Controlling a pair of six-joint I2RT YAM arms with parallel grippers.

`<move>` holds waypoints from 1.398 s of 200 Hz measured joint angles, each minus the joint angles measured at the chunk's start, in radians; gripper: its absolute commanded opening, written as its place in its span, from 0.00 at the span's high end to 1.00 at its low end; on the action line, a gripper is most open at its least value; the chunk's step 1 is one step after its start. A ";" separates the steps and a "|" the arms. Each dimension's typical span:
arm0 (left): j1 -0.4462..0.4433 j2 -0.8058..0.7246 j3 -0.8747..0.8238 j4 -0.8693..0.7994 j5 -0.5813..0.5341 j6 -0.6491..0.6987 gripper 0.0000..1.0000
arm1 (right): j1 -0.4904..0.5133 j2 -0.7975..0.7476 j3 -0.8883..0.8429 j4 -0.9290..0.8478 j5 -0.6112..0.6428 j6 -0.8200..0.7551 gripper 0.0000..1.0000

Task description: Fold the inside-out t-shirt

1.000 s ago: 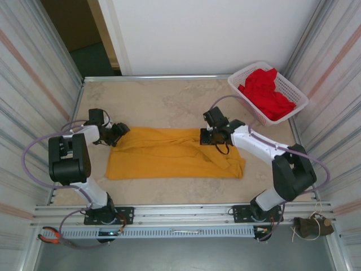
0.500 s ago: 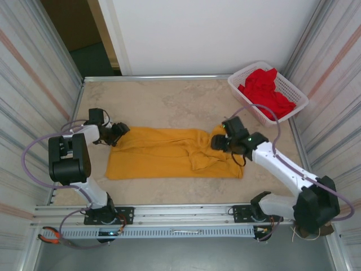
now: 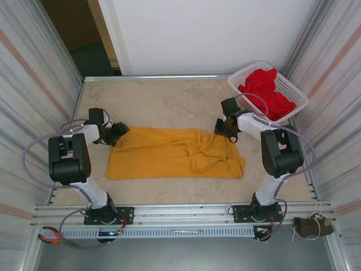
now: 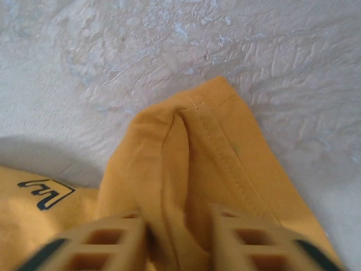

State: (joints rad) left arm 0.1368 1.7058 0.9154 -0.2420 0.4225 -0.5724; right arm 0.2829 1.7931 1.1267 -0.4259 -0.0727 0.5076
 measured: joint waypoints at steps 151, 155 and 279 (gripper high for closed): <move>0.000 0.033 0.044 -0.020 -0.003 0.007 0.40 | -0.108 -0.110 0.008 -0.015 0.049 0.007 0.49; 0.000 0.033 0.047 -0.024 -0.004 0.008 0.40 | -0.094 -0.154 -0.025 -0.021 0.057 0.009 0.49; -0.010 0.035 0.104 -0.071 -0.012 0.029 0.40 | 0.095 -0.323 -0.291 -0.061 0.072 0.034 0.99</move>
State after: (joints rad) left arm 0.1265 1.7412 1.0191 -0.3134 0.4107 -0.5430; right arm 0.3782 1.4704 0.8360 -0.4873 -0.0002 0.5419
